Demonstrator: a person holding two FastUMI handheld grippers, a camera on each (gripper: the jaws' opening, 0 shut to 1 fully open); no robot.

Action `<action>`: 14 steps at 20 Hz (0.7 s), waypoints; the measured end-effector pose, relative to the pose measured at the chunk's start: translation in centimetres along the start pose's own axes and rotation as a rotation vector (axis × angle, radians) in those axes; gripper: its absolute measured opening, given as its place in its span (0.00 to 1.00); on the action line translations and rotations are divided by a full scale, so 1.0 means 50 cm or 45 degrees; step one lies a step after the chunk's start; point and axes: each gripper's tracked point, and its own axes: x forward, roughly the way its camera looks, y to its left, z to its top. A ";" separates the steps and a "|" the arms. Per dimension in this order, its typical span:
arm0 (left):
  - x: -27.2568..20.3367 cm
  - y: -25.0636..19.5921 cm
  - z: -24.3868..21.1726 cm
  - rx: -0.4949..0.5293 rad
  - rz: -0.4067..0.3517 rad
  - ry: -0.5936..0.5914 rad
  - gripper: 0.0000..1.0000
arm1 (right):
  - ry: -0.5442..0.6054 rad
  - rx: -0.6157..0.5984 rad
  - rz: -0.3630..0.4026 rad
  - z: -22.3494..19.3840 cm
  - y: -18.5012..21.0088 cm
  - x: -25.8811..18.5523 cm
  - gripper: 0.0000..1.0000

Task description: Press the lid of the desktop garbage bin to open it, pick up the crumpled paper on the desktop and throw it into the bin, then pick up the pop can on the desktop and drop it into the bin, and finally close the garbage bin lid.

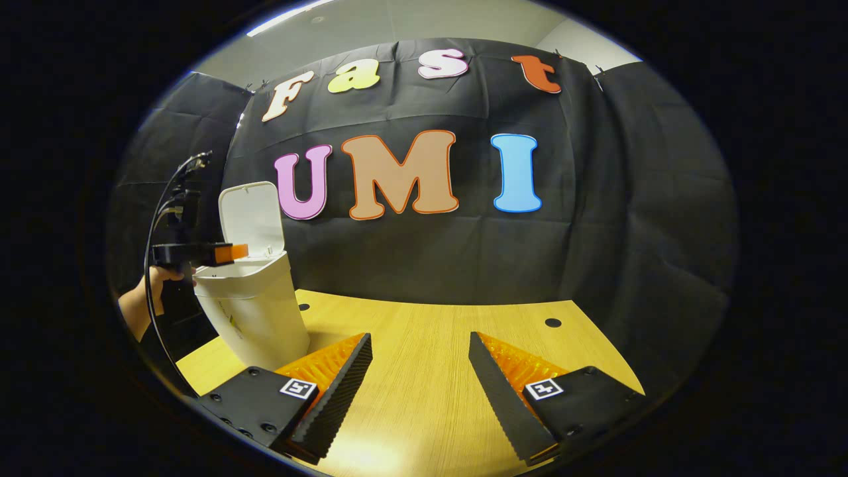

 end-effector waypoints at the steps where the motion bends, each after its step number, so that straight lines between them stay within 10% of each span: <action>1: -0.003 -0.002 0.029 -0.006 -0.005 -0.036 0.94 | -0.002 0.002 0.001 0.002 0.001 0.001 0.98; 14: 0.114 0.045 0.369 -0.041 -0.013 -0.262 0.96 | 0.001 0.061 -0.048 -0.015 -0.029 -0.006 0.98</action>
